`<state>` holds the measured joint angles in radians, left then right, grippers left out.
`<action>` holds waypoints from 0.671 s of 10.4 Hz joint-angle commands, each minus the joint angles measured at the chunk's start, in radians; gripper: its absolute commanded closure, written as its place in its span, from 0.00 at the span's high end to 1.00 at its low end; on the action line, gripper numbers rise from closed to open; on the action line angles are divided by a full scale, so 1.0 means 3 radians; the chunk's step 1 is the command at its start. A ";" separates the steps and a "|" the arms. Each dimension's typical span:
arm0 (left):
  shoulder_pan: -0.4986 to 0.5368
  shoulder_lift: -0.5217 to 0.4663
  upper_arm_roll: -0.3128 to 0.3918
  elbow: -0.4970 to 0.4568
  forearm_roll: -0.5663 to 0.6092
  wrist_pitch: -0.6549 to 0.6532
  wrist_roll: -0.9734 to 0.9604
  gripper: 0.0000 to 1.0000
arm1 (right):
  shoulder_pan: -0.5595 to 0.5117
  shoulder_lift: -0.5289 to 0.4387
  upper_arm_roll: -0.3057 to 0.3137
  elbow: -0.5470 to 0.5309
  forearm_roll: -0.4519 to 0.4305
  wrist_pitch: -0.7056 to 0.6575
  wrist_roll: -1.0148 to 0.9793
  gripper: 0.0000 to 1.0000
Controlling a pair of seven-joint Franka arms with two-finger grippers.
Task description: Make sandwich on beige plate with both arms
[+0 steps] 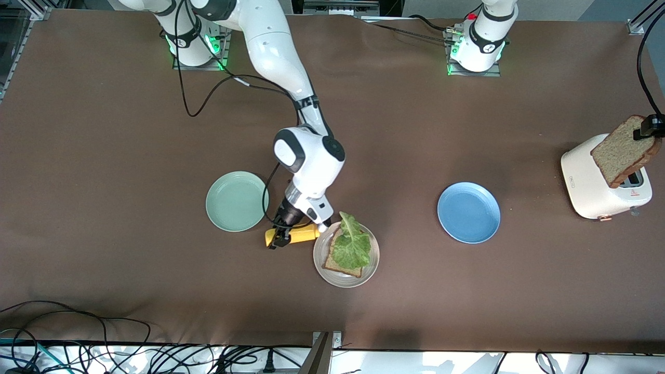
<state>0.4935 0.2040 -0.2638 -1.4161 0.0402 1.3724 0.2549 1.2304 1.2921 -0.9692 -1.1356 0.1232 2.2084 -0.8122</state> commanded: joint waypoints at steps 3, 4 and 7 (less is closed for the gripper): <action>0.0012 -0.0025 -0.0005 0.0001 -0.0057 -0.0014 -0.0006 0.00 | -0.0006 0.0085 -0.0108 0.0093 -0.0007 -0.0075 0.0084 0.00; 0.0007 -0.0025 -0.0005 0.0001 -0.0063 -0.0014 -0.0006 0.00 | -0.0011 0.0085 -0.0108 0.0093 -0.0007 -0.0075 0.0084 0.00; 0.0002 -0.0020 -0.0005 0.0006 -0.0063 -0.0008 -0.0006 0.00 | -0.0021 0.0085 -0.0113 0.0093 -0.0007 -0.0070 0.0074 0.00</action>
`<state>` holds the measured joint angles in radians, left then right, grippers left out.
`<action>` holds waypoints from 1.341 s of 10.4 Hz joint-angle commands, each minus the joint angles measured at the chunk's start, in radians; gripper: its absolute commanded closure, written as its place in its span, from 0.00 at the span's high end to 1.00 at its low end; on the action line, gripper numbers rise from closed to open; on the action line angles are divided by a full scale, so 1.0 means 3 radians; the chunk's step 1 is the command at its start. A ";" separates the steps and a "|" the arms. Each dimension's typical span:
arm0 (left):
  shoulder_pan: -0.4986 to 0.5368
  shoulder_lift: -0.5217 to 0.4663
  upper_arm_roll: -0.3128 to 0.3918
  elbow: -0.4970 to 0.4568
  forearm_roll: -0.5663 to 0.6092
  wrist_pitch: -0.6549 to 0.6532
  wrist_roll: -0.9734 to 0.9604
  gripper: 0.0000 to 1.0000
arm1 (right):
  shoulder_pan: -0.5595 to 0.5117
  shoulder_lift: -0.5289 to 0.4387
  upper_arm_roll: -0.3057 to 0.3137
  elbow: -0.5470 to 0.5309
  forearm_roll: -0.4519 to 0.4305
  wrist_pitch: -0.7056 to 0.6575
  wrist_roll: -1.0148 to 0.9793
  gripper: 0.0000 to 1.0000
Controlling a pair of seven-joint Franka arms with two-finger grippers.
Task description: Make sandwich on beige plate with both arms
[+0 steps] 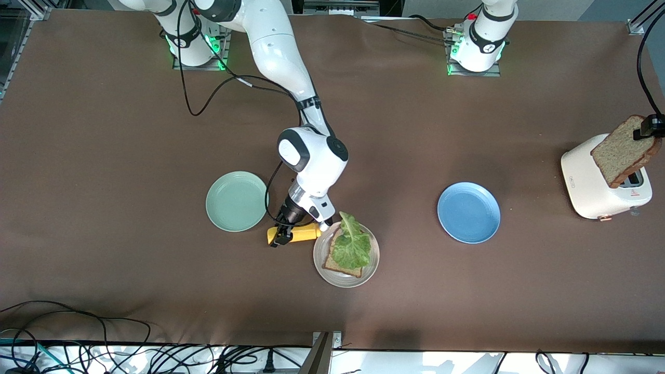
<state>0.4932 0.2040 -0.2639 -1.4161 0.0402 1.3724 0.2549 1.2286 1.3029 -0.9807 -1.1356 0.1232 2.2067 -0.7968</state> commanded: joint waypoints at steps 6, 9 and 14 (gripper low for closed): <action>-0.0125 -0.0015 -0.0051 0.0011 -0.0240 -0.0008 -0.0332 0.00 | -0.0346 -0.0272 0.0271 0.0028 0.0188 -0.0069 -0.0094 0.00; -0.0441 0.0076 -0.0051 0.0047 -0.0436 0.0002 -0.0969 0.00 | -0.0704 -0.0894 0.0823 -0.0375 0.0177 -0.0054 -0.0381 0.00; -0.0979 0.0347 -0.0051 0.0057 -0.0976 0.0496 -0.2284 0.00 | -0.1450 -0.2234 0.1733 -0.1581 0.0198 -0.0054 -0.0866 0.00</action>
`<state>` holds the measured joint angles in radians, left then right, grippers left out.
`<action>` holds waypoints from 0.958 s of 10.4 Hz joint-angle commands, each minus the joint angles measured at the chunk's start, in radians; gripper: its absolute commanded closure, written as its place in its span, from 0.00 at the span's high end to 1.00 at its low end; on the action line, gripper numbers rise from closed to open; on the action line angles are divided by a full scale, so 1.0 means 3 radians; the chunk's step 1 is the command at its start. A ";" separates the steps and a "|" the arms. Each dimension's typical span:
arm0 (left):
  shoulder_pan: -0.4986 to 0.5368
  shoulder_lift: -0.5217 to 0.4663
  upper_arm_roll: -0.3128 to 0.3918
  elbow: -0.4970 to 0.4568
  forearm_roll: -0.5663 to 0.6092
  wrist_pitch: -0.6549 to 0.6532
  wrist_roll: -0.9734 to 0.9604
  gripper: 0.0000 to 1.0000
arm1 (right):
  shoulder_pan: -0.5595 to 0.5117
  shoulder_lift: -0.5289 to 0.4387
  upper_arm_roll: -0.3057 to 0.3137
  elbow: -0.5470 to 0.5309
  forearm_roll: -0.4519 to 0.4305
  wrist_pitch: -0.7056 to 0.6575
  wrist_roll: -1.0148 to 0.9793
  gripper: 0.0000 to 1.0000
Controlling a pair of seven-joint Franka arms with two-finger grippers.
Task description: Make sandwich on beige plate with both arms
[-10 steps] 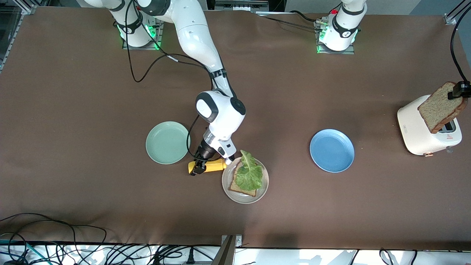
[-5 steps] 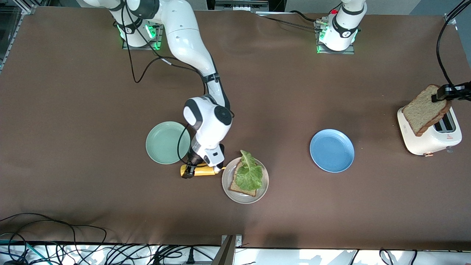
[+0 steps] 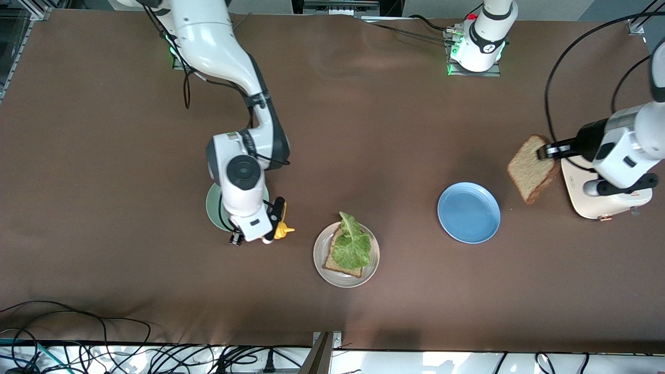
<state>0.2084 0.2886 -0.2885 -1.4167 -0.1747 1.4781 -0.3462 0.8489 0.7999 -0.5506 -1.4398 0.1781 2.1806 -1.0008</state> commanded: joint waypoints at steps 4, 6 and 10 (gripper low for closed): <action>-0.0591 0.0376 0.0031 0.0054 -0.0455 0.0915 -0.1278 0.00 | -0.1282 -0.1030 0.1107 -0.0902 0.0116 -0.0226 -0.1120 0.00; -0.0882 0.0607 0.0031 0.0049 -0.0563 0.1574 -0.1713 0.00 | -0.1835 -0.1040 0.1293 -0.0902 0.0463 -0.0426 -0.1997 0.00; -0.1175 0.0996 0.0031 0.0064 -0.1068 0.2328 -0.1710 0.00 | -0.2358 -0.0842 0.1309 -0.0892 0.1225 -0.0810 -0.3482 0.00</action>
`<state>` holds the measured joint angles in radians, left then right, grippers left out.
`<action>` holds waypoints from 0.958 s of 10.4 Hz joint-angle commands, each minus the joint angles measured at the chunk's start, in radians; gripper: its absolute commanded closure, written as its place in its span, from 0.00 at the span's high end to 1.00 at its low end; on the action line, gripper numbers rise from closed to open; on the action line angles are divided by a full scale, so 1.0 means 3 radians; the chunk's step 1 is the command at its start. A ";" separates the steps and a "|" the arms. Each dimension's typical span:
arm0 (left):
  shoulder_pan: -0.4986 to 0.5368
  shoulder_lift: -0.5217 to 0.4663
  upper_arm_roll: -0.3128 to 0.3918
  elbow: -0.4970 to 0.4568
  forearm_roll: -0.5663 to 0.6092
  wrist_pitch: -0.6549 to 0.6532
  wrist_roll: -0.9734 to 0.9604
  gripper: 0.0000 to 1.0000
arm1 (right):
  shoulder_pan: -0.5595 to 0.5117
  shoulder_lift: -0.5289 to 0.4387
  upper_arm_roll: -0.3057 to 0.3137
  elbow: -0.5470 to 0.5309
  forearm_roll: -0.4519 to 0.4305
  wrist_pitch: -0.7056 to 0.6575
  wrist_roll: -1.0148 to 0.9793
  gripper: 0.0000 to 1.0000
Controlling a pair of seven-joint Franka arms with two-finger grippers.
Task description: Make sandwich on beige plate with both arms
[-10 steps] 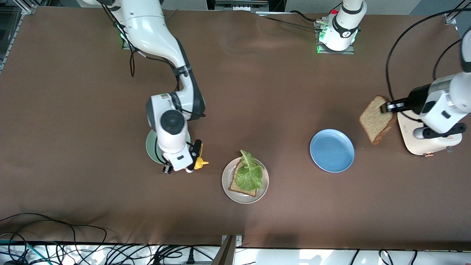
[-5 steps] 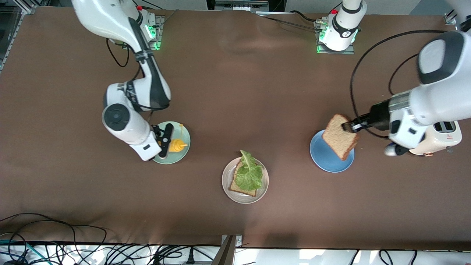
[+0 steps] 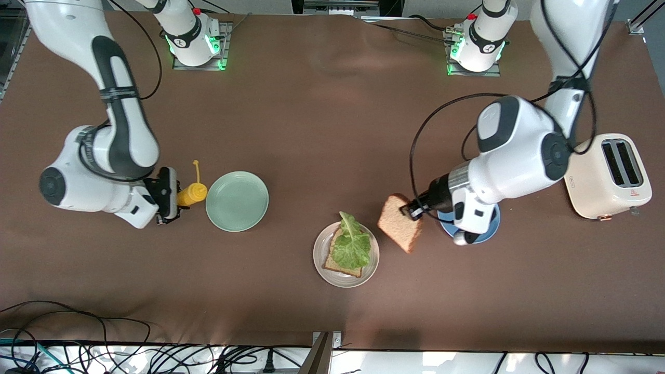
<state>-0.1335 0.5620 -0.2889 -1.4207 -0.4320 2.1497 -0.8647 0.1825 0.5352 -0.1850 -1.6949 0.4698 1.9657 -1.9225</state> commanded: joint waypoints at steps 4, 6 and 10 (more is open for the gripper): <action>-0.0244 0.0391 0.0032 0.0083 -0.0600 0.0686 0.0464 0.00 | -0.0383 0.0434 0.0054 -0.0016 0.0994 -0.0242 -0.1612 0.00; -0.0367 0.0565 0.0032 0.0164 -0.0676 0.1111 0.0443 0.00 | -0.0470 0.0552 0.0054 -0.0011 0.1128 -0.0243 -0.1890 0.00; -0.0470 0.0851 0.0037 0.0444 -0.0697 0.1225 0.0423 0.00 | -0.0511 0.0711 0.0054 -0.0006 0.1245 -0.0273 -0.2059 0.00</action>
<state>-0.2627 0.7571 -0.2885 -1.3805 -0.6047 2.5167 -0.7589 0.0465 0.7283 -0.1814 -1.7106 0.7990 1.9127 -2.5010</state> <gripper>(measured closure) 0.912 0.617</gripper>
